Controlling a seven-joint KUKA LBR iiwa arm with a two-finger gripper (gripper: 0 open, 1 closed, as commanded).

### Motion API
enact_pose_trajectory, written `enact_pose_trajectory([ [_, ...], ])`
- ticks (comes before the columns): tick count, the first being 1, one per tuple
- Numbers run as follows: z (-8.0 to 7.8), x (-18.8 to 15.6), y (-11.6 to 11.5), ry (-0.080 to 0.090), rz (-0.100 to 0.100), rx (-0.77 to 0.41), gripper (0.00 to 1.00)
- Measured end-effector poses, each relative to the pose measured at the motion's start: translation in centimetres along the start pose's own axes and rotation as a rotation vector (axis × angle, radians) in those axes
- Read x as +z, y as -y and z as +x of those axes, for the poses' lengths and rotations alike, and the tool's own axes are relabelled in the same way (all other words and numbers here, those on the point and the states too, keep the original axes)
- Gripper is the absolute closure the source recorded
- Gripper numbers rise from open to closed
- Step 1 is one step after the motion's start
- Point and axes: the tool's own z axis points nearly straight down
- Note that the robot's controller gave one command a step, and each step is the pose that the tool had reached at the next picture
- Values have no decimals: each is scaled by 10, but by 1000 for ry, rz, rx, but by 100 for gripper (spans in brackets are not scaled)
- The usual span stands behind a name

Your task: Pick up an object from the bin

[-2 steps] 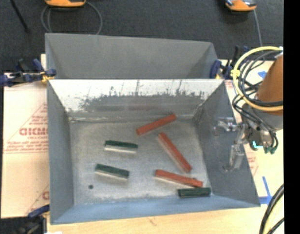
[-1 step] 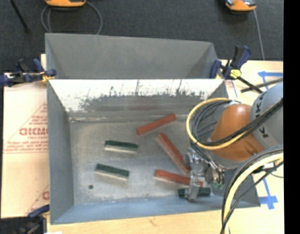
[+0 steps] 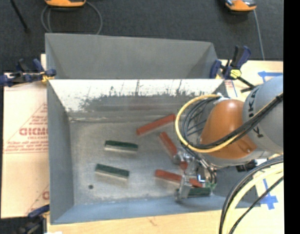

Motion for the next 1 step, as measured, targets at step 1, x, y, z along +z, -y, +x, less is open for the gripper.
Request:
enact_pose_trajectory([
  [1, -8, 1, 0, 1, 1, 174, 0],
])
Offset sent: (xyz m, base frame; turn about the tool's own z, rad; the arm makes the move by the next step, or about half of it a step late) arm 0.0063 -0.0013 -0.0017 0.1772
